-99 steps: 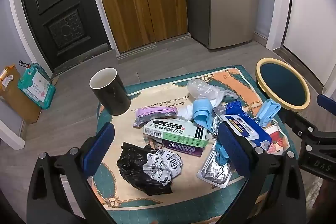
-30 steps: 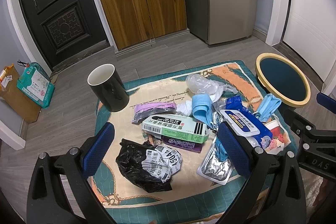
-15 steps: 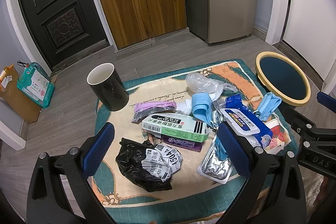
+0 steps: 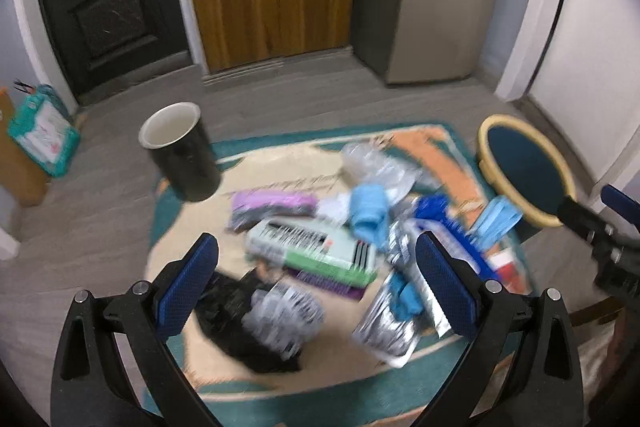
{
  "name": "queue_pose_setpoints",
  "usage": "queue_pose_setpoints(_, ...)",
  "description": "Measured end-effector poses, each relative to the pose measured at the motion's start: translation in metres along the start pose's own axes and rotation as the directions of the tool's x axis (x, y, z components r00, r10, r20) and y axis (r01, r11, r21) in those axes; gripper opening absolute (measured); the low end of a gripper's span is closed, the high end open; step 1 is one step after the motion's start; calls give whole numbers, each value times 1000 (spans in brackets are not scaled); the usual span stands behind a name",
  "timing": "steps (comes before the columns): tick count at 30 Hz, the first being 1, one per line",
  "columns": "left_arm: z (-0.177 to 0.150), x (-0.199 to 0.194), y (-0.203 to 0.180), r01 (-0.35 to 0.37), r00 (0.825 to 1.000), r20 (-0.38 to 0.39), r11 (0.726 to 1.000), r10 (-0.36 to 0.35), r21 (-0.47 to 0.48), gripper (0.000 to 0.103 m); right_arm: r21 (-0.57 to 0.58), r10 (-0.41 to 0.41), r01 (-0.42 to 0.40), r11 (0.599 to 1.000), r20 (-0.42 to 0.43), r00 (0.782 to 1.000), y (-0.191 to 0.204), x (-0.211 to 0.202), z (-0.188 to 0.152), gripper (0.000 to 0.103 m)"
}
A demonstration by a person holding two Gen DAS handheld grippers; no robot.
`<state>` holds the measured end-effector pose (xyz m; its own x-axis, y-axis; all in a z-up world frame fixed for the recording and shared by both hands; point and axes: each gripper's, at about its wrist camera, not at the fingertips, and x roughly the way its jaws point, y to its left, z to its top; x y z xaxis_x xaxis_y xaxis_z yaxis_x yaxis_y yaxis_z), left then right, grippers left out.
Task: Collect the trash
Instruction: 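Grasp the clear plastic bag with the left tool while the right tool grasps a blue mask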
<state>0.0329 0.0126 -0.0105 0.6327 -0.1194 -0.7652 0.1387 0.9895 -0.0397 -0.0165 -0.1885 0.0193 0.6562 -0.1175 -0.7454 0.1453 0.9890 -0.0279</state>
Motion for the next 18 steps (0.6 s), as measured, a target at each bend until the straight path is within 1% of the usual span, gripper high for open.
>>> queue_pose_setpoints(2, 13, 7, 7, 21, 999, 29, 1000, -21, -13, 97, -28, -8, 9, 1000, 21, 1000, -10, 2, 15, 99)
queue_pose_setpoints(4, 26, 15, 11, 16, 999, 44, 1000, -16, 2, 97, -54, 9, -7, 999, 32, 999, -22, 9, 27, 99)
queue_pose_setpoints(6, 38, 25, 14, -1, 996, 86, 999, -4, 52, 97, -56, 41, -40, 998, 22, 999, -30, 22, 36, 99)
queue_pose_setpoints(8, 43, 33, 16, -6, 995, 99, 997, -1, 71, 97, -57, 76, -76, 995, 8, 997, -37, 37, 40, 99)
queue_pose_setpoints(9, 45, 40, 18, -3, 996, 93, 997, -4, 72, 97, -54, 83, -83, 995, -2, 997, -39, 46, 39, 99)
queue_pose_setpoints(11, 46, 53, 19, 11, 997, 70, 997, -16, 72, 97, -20, 80, -81, 997, -48, 996, -45, 63, 35, 99)
queue_pose_setpoints(13, 48, 69, 14, 8, 999, 52, 995, -14, 97, 97, 45, 118, -113, 993, -124, 985, -51, 81, 23, 99)
queue_pose_setpoints(16, 52, 84, 4, 14, 998, 61, 991, -23, 135, 97, 77, 126, -114, 991, -186, 974, -51, 98, 11, 97)
queue_pose_setpoints(18, 57, 96, -6, 38, 997, 61, 987, -48, 158, 97, 107, 141, -119, 987, -232, 963, -49, 110, 2, 96)
